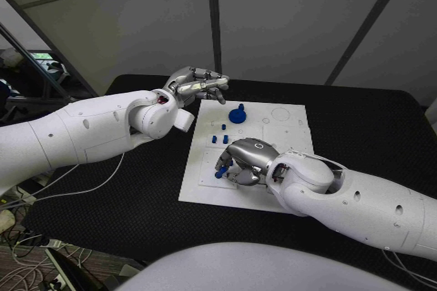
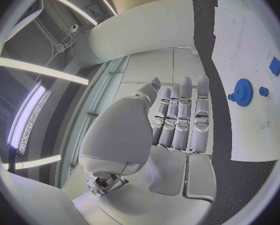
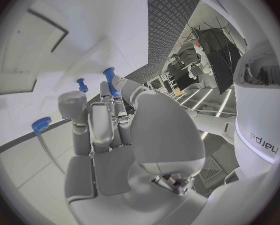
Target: Assemble the parts on the task board
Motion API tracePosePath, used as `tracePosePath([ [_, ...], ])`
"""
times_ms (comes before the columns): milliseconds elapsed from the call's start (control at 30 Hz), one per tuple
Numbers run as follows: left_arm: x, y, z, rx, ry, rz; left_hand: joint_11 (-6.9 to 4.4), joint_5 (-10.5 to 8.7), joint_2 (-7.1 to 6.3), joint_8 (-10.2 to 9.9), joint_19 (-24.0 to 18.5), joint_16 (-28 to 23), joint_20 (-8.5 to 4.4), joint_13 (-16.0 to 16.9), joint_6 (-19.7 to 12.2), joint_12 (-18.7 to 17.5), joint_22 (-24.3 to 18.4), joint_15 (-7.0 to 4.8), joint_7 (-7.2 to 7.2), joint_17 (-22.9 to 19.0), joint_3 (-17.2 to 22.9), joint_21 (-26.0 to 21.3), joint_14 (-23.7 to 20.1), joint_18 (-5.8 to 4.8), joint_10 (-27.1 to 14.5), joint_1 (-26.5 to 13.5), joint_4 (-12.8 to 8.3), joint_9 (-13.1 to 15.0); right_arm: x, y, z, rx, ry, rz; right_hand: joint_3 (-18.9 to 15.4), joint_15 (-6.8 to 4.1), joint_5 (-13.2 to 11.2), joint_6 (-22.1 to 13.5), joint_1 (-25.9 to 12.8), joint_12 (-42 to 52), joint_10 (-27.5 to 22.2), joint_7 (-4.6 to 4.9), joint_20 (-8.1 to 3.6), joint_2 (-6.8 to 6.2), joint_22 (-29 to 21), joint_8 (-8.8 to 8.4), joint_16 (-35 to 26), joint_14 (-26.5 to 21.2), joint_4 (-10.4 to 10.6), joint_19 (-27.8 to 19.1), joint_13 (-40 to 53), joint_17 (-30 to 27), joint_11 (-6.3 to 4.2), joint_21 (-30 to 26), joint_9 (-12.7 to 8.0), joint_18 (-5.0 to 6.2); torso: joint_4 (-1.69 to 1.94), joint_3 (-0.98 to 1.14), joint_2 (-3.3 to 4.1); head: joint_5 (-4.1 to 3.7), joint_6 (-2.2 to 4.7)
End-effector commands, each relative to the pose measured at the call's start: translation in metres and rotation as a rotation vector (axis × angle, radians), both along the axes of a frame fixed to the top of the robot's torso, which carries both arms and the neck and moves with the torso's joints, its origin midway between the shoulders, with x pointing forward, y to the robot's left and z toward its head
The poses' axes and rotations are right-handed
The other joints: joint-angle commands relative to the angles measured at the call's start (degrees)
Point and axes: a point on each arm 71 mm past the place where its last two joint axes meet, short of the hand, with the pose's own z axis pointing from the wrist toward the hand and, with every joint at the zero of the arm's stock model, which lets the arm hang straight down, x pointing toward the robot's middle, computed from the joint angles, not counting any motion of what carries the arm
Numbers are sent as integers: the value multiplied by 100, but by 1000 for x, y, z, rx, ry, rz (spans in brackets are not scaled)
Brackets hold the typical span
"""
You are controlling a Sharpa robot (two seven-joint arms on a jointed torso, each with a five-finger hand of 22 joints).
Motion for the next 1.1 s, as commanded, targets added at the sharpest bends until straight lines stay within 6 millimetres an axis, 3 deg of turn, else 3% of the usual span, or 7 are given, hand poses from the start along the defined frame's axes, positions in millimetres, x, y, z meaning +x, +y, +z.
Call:
tracePosePath([
  [33,0,-1,1,-7,-4,-15,-10,-13,5,23,35,-30,12,-8,-27,-29,-9,-4,20,-9,-17,-10,46,281,-25,28,-21,-7,0,1,0,-18,-5,5,26,-11,36,70,-27,-9,35,22,5,47,-5,14,-16,88,0,2,6,-5,5,7,124,-96,-3,2,1,18,0],
  [333,-1,-1,2,-6,-3,-16,-12,-12,13,29,41,-38,11,-16,-26,-27,-17,-4,18,-12,-18,-18,48,281,-22,30,-23,-9,1,1,-4,-63,4,1,-4,7,33,18,-68,-56,-3,44,14,-6,-91,-18,-65,50,-11,-57,0,-62,28,-55,123,-82,-1,1,2,21,0],
  [600,-1,-1,2,-6,-2,-17,-12,-12,13,29,41,-38,11,-16,-26,-27,-17,-4,18,-12,-18,-18,48,281,-22,30,-23,-9,1,4,-3,-52,-4,2,-37,118,87,-363,-164,-247,-397,144,99,-122,-367,-238,-156,-61,-11,-245,-51,-189,161,-250,42,-37,-3,0,-3,20,0],
  [800,-1,-1,2,-6,0,-19,-12,-12,13,29,41,-38,11,-16,-26,-27,-17,-4,18,-12,-18,-18,48,281,-22,30,-23,-9,1,5,-3,-40,-11,4,-87,148,97,-664,-217,-268,-606,126,140,-214,-506,-381,-215,-144,-13,-349,-47,-286,185,-350,-24,-5,-5,2,-2,22,0],
  [1100,-1,-1,2,-6,1,-20,-12,-12,13,29,41,-38,11,-16,-26,-27,-17,-4,18,-12,-18,-18,48,281,-22,30,-23,-9,0,6,-3,-36,-12,12,-132,156,88,-794,-237,-222,-668,114,155,-252,-555,-384,-232,-186,-14,-394,-31,-325,191,-387,-50,7,-5,1,-4,23,0],
])
